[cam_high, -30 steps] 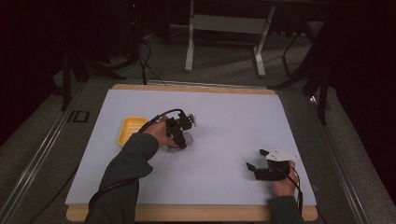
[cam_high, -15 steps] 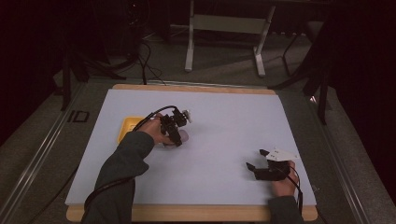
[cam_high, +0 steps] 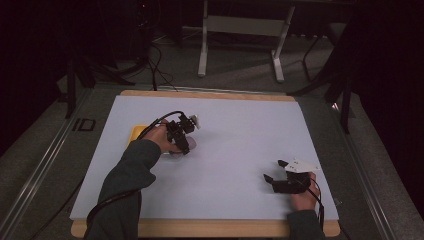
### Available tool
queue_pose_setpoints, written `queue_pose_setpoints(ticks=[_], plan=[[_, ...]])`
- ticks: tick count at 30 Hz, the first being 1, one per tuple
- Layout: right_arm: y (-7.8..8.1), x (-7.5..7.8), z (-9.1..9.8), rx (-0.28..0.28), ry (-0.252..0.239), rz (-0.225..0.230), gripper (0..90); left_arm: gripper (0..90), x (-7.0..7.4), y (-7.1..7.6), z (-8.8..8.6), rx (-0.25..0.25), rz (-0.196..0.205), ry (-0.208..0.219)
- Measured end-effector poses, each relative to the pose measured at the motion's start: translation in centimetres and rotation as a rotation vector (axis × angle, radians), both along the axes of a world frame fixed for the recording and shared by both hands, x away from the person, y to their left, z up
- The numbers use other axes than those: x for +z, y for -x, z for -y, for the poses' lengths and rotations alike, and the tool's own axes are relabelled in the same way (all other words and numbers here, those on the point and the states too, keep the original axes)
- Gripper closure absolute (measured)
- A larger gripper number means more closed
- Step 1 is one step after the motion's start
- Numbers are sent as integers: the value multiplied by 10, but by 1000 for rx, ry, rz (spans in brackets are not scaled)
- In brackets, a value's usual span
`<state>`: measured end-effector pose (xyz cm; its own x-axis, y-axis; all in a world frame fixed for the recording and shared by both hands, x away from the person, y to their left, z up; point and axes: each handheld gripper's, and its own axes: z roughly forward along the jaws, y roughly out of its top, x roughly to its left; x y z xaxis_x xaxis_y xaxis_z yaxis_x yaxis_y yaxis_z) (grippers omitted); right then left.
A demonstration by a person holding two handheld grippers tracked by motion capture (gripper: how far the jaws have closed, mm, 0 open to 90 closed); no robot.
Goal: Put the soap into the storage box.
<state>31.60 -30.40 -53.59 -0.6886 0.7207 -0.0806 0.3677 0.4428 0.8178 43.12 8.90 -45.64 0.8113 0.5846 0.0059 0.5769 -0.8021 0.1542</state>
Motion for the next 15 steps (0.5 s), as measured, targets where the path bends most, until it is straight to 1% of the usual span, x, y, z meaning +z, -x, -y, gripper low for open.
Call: queue_pose_setpoints(ticks=[5, 7, 8, 12, 15], plan=[[0, 0, 0, 0, 0, 0, 192, 500, 2, -2, -6, 32, 5, -5], [0, 0, 0, 0, 0, 1, 192, 500, 2, -2, -6, 32, 5, -5], [0, 0, 0, 0, 0, 1, 191, 500, 3, -2, -10, 50, 10, -4], [0, 0, 0, 0, 0, 0, 192, 500, 4, -3, -18, 76, 19, 6], [0, 0, 0, 0, 0, 1, 192, 500, 5, -3, -24, 95, 21, 21]])
